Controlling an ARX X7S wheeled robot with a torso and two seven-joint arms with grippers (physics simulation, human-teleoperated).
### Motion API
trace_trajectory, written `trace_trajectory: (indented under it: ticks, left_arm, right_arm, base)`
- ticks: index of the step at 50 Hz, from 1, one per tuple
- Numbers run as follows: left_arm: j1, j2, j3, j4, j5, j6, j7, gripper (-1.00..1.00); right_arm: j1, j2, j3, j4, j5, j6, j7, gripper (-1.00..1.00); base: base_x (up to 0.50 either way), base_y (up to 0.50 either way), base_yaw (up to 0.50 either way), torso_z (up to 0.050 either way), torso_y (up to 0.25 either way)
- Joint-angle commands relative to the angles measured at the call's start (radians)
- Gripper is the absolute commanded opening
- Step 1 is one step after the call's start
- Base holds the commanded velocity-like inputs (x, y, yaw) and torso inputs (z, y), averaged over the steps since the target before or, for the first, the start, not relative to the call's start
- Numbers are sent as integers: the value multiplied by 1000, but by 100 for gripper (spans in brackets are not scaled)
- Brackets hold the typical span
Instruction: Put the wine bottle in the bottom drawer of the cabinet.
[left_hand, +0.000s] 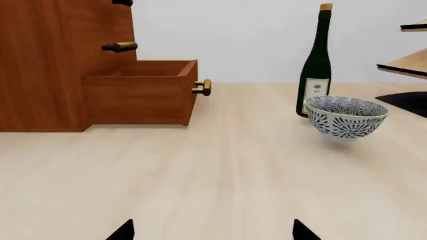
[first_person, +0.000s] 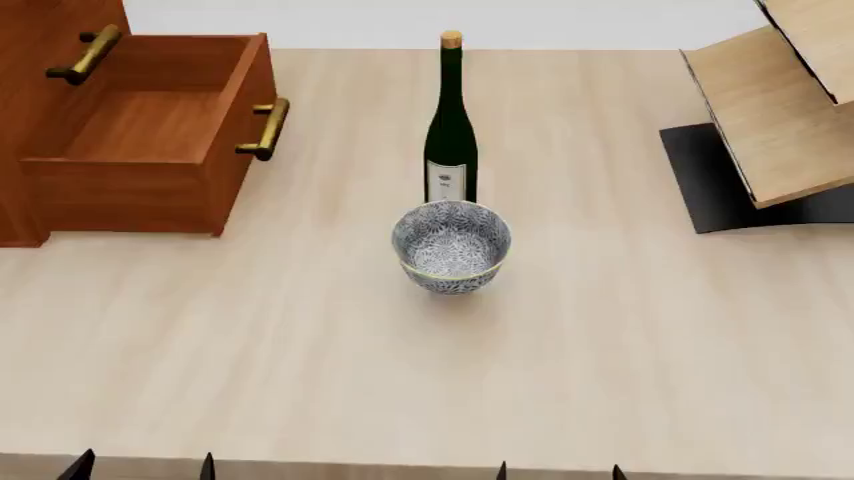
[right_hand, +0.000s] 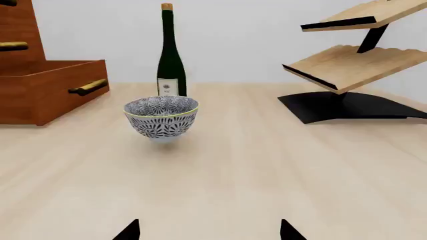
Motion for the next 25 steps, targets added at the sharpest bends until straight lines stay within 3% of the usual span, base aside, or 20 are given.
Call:
trace_trajectory:
  ticks: [1, 19, 25]
  left_arm:
    - [0, -10, 11, 0, -10, 0, -11, 100]
    - [8, -61, 73, 7, -48, 21, -58, 100]
    - [18, -70, 86, 22, -48, 36, -70, 100]
  right_arm:
    - [0, 9, -13, 0, 9, 0, 13, 100]
    - [-1, 56, -66, -2, 54, -17, 71, 100]
    - [-1, 65, -77, 7, 59, -32, 83, 100]
  base:
    - [0, 0, 0, 0, 0]
    - [0, 0, 0, 0, 0]
    - [0, 0, 0, 46, 0]
